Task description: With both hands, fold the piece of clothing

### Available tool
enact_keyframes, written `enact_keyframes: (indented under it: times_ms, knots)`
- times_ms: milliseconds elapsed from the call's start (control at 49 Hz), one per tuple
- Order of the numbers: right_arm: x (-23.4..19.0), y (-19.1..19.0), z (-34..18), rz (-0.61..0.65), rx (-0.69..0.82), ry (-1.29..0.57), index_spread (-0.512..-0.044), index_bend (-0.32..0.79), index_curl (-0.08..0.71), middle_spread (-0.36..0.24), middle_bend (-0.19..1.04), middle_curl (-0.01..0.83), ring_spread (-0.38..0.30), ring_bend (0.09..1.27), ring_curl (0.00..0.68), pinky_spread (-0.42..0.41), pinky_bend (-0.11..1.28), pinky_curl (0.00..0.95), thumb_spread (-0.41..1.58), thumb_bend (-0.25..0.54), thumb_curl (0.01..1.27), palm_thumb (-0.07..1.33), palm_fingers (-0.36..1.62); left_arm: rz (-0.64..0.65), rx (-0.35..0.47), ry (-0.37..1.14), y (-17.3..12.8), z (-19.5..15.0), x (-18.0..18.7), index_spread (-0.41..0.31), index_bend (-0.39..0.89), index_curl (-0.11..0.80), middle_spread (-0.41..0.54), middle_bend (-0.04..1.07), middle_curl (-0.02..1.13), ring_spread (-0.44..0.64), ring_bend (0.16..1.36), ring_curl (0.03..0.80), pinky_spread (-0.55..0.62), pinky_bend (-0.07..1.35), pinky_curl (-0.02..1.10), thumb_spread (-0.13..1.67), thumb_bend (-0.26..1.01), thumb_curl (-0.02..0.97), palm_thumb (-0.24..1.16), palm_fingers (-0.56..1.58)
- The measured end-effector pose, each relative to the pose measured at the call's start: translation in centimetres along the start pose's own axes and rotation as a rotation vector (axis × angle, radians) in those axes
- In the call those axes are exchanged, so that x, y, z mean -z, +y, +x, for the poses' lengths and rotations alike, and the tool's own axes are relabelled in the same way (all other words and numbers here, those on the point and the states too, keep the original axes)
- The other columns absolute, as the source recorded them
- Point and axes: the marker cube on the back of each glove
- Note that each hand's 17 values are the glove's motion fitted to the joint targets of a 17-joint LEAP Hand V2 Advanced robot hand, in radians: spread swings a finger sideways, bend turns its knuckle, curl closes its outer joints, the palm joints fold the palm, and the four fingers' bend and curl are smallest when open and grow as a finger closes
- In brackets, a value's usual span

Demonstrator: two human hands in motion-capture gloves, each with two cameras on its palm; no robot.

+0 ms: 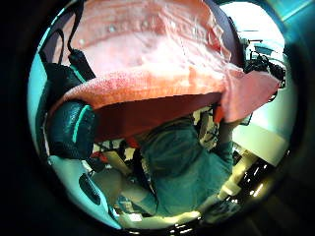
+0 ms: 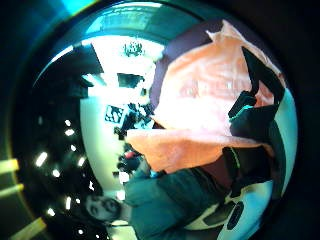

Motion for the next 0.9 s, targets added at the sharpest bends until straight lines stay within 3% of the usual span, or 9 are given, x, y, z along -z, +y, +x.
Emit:
enact_keyframes:
  times_ms: [184,306,449,531,633,735,817,857,898]
  knots:
    - [4.0,-8.8,-3.2,0.279,-0.172,-0.19,-0.287,0.15,0.381,-0.22,0.35,0.449,-0.268,0.71,0.442,-0.341,0.5,0.384,1.0,-0.01,0.4,1.08,1.36,0.075,0.336,-0.08,-4.9,-2.5,6.6,-0.297,0.25,0.493,-0.351,0.61,0.56,-0.35,0.59,0.42,0.01,0.09,0.15,1.28,0.01,0.326,0.71,1.12]
    - [2.8,-15.5,-0.7,0.386,-0.271,0.03,-0.284,0.15,0.381,-0.22,0.35,0.452,-0.258,0.76,0.455,-0.345,0.51,0.385,0.99,-0.013,0.41,1.09,1.36,0.166,0.356,-0.088,-11.5,-2.3,5.5,-0.293,0.24,0.506,-0.348,0.64,0.57,-0.34,0.58,0.424,0.04,0.08,0.12,1.32,0.02,0.321,0.75,1.06]
    - [0.7,-16.8,0.1,0.354,-0.339,0.093,-0.28,0.13,0.376,-0.217,0.36,0.458,-0.242,0.8,0.462,-0.335,0.52,0.385,0.99,-0.013,0.41,1.1,1.33,0.252,0.368,-0.034,-15.5,-1.7,2.9,-0.288,0.25,0.523,-0.342,0.64,0.57,-0.32,0.56,0.425,0.08,0.08,0.09,1.37,0.02,0.312,0.77,1.04]
    - [1.7,-15.6,2.7,0.469,-0.36,0.255,-0.287,0.08,0.348,-0.211,0.34,0.455,-0.238,0.69,0.432,-0.276,0.59,0.399,0.98,-0.018,0.42,1.09,1.11,0.3,0.409,-0.02,-15.7,-1.9,1.5,-0.277,0.2,0.518,-0.333,0.64,0.57,-0.31,0.56,0.43,0.1,0.1,0.08,1.38,0.02,0.309,0.78,1.01]
    - [2.6,-11.7,3.3,0.55,-0.251,0.147,-0.291,0.1,0.337,-0.193,0.3,0.45,-0.214,0.59,0.42,-0.176,0.56,0.402,1.0,-0.016,0.43,1.09,0.93,0.454,0.371,-0.002,-14.6,-1.9,1.8,-0.217,0.08,0.463,-0.277,0.5,0.55,-0.23,0.53,0.443,0.12,0.25,0.15,1.35,-0.01,0.308,0.76,0.73]
    - [1.5,-5.9,6.2,0.514,-0.379,0.107,-0.282,0.08,0.32,-0.146,0.2,0.428,-0.141,0.53,0.408,-0.048,0.57,0.408,1.08,-0.044,0.41,1.0,0.68,0.458,0.311,0.002,-12.2,-1.3,1.8,-0.184,0.08,0.42,-0.243,0.39,0.5,-0.18,0.53,0.42,0.14,0.3,0.18,1.32,-0.02,0.31,0.73,0.69]
    - [-0.6,-1.0,7.7,0.475,-0.443,-0.027,-0.277,0.08,0.297,-0.125,0.18,0.42,-0.11,0.51,0.393,0.003,0.58,0.394,1.12,-0.035,0.41,0.95,0.68,0.414,0.271,-0.059,-10.7,-1.0,0.6,-0.172,0.1,0.398,-0.226,0.36,0.48,-0.15,0.53,0.409,0.15,0.29,0.19,1.3,-0.02,0.308,0.71,0.68]
    - [-1.1,0.5,7.0,0.481,-0.387,-0.113,-0.281,0.02,0.269,-0.091,0.16,0.409,-0.07,0.51,0.393,0.047,0.67,0.415,1.14,-0.134,0.35,0.73,0.61,0.44,0.26,-0.09,-10.9,-0.9,0.2,-0.168,0.1,0.389,-0.22,0.36,0.47,-0.14,0.53,0.408,0.16,0.29,0.2,1.3,-0.02,0.309,0.7,0.68]
    - [-1.6,1.2,6.2,0.467,-0.35,-0.167,-0.281,0.01,0.248,-0.075,0.14,0.399,-0.054,0.55,0.401,0.055,0.7,0.414,1.15,-0.111,0.34,0.65,0.62,0.459,0.247,-0.109,-11.3,-0.8,-0.4,-0.169,0.12,0.388,-0.21,0.32,0.46,-0.12,0.52,0.405,0.17,0.29,0.21,1.3,-0.03,0.305,0.68,0.65]
